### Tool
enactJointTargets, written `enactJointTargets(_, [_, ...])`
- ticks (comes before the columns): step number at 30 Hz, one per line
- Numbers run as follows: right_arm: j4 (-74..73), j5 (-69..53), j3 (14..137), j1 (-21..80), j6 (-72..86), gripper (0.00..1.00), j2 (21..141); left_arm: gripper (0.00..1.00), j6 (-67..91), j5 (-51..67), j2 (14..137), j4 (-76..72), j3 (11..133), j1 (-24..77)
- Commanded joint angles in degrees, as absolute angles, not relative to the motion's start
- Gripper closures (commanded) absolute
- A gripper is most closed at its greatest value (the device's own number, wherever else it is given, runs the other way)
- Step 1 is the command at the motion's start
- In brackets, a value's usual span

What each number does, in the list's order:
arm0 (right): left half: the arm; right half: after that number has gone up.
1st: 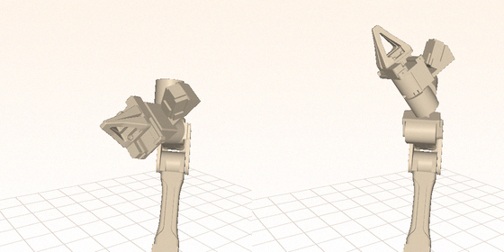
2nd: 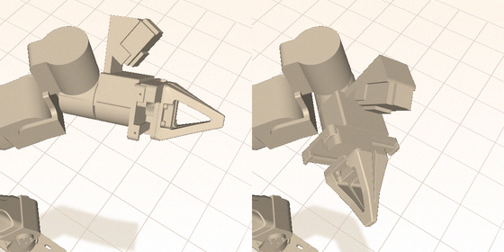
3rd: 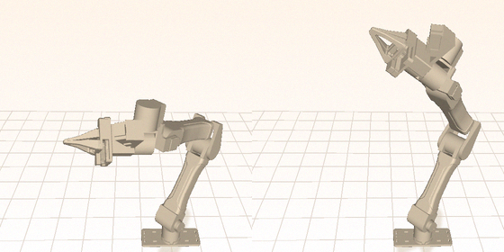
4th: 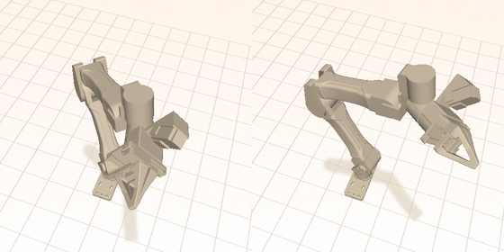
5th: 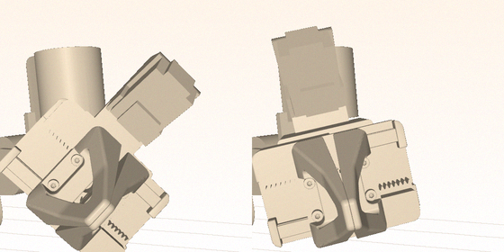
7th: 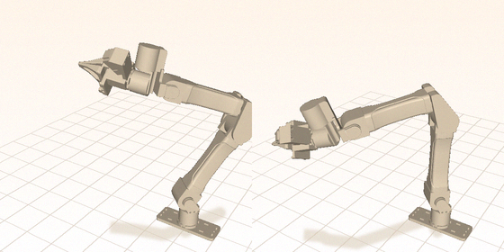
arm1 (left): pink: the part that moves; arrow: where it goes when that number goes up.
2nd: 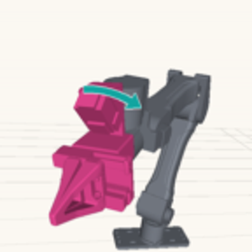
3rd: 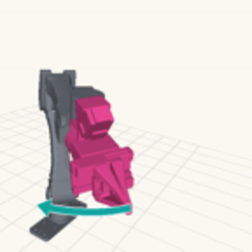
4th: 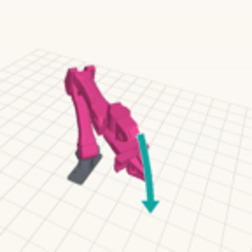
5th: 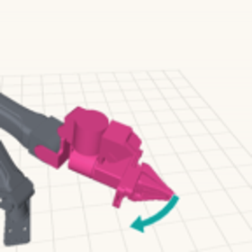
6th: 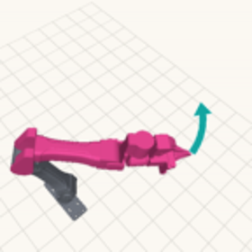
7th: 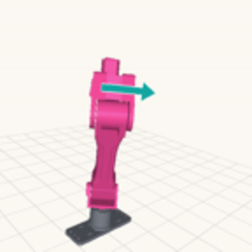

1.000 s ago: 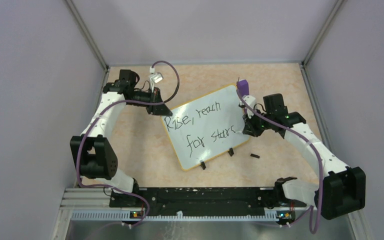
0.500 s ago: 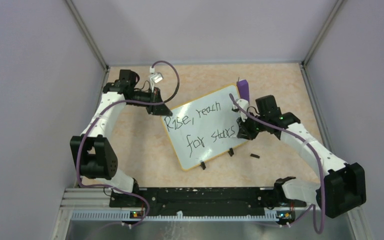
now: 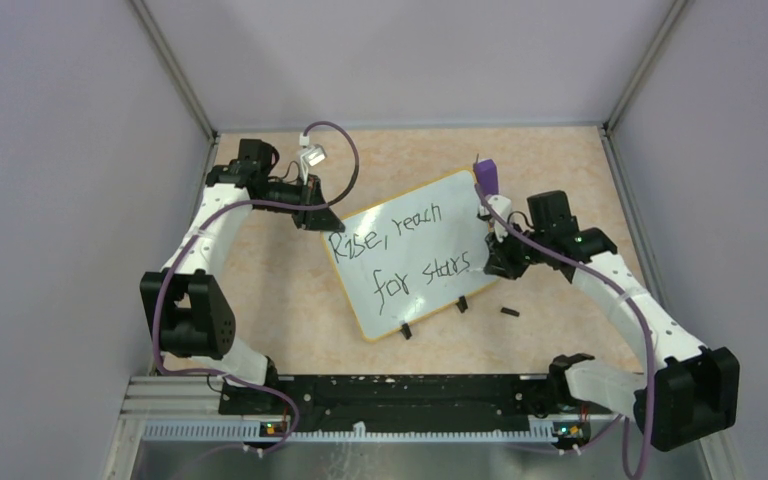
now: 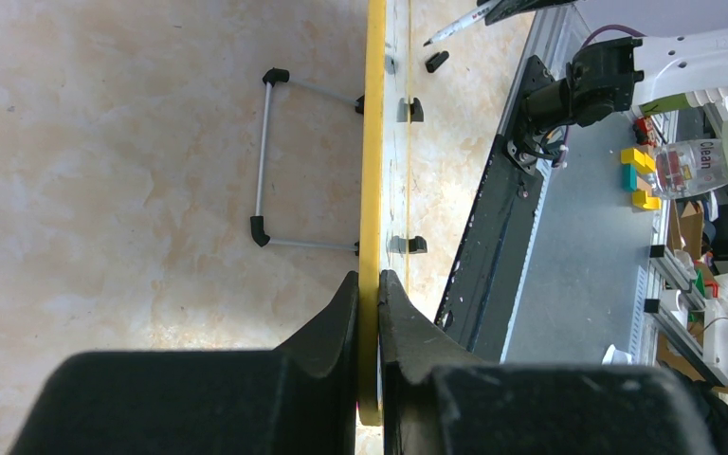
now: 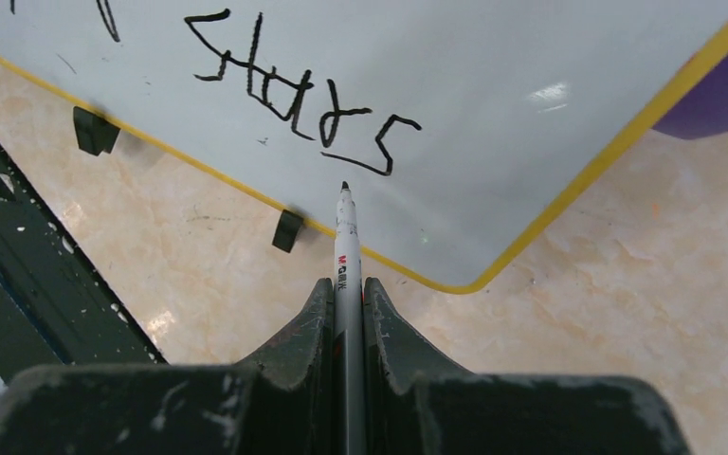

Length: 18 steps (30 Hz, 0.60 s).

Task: Write a sentence on the whiteboard

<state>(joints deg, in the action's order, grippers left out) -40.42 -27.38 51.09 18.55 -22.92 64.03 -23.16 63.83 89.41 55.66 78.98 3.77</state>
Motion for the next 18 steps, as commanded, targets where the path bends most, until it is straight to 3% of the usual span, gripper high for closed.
enactJointTargets(1, [-39.8, -26.3, 51.8, 16.6, -24.3, 1.0, 63.2, 1.0, -25.1, 61.7, 90.1, 54.8, 79.8, 4.4])
enactJointTargets(18, [-35.2, -19.9, 50.4, 16.1, -23.7, 1.0, 65.6, 1.0, -25.0, 60.9, 89.5, 54.4, 79.0, 4.4])
